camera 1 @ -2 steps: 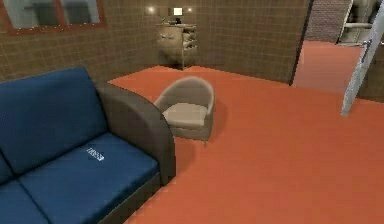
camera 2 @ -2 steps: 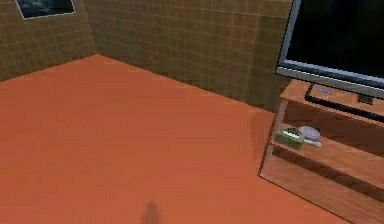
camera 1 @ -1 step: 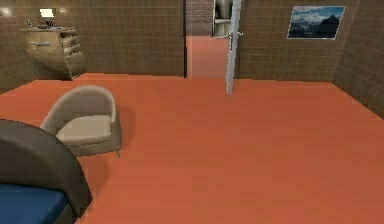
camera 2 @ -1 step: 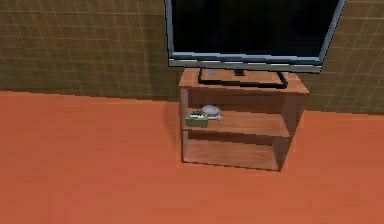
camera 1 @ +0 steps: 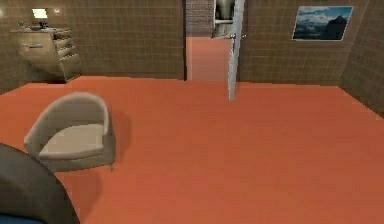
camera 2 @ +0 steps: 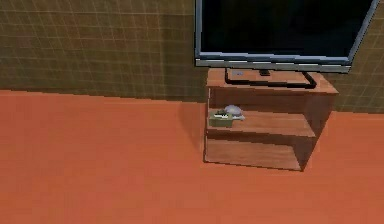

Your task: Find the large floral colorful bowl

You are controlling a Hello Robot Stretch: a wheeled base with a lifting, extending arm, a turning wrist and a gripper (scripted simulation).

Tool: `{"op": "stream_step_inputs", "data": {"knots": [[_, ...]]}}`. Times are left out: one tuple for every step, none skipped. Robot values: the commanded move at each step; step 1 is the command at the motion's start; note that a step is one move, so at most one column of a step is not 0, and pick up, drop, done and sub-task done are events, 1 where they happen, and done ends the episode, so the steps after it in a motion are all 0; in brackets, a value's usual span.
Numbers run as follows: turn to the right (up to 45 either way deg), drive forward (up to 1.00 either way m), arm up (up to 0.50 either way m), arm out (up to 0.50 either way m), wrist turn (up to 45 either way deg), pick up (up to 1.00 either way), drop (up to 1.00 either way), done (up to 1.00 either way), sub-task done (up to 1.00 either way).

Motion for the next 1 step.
{"op": "stream_step_inputs", "data": {"knots": [[3.0, 0.00, 0.00, 0.00, 0.0, 0.00, 0.00, 0.00, 0.00]]}}
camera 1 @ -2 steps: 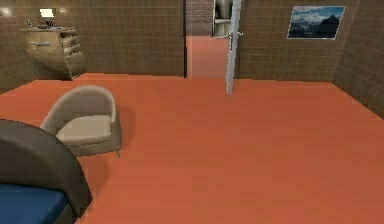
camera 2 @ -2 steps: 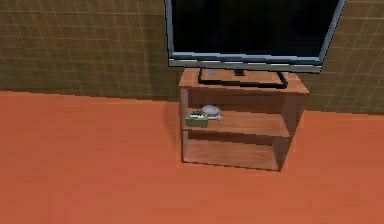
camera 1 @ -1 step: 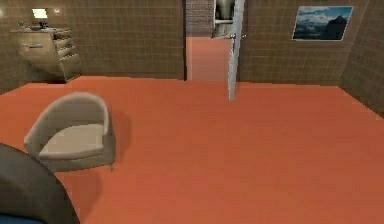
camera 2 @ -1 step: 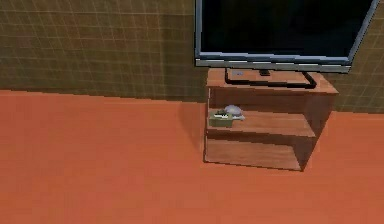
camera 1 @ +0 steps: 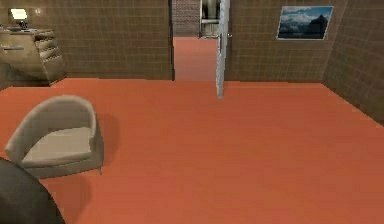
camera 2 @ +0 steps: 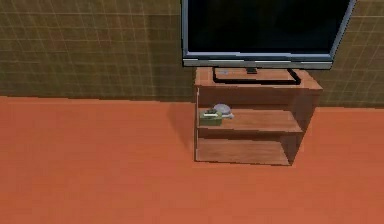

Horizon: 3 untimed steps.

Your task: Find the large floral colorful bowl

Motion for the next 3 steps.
{"op": "stream_step_inputs", "data": {"knots": [[0.0, 1.00, 0.00, 0.00, 0.0, 0.00, 0.00, 0.00, 0.00], [0.0, 1.00, 0.00, 0.00, 0.0, 0.00, 0.00, 0.00, 0.00], [0.0, 1.00, 0.00, 0.00, 0.0, 0.00, 0.00, 0.00, 0.00]]}}
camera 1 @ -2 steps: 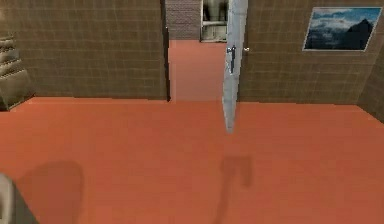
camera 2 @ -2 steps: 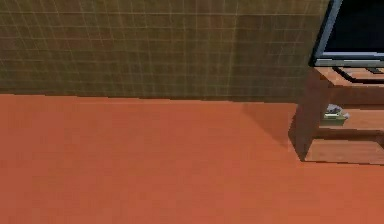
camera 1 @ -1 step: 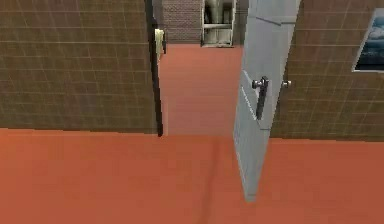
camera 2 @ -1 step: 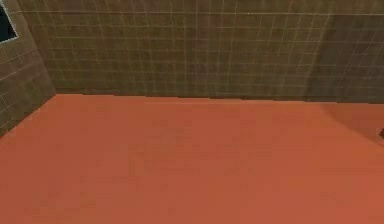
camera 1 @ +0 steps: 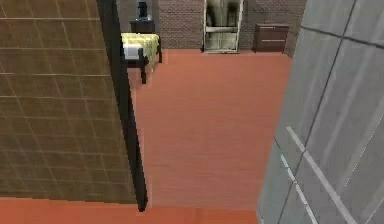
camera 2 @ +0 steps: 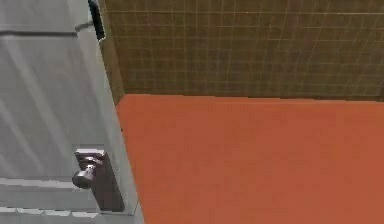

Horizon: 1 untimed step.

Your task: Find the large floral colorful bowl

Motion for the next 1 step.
{"op": "stream_step_inputs", "data": {"knots": [[0.0, 1.00, 0.00, 0.00, 0.0, 0.00, 0.00, 0.00, 0.00]]}}
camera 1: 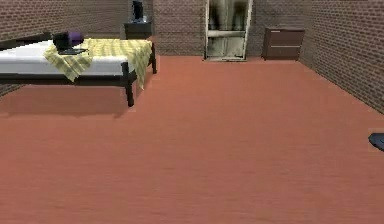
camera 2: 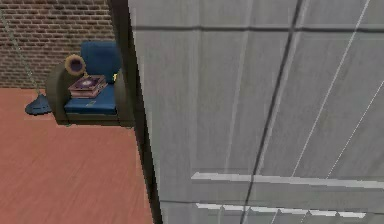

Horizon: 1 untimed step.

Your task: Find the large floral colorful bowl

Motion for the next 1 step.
{"op": "stream_step_inputs", "data": {"knots": [[-3.0, 0.00, 0.00, 0.00, 0.0, 0.00, 0.00, 0.00, 0.00]]}}
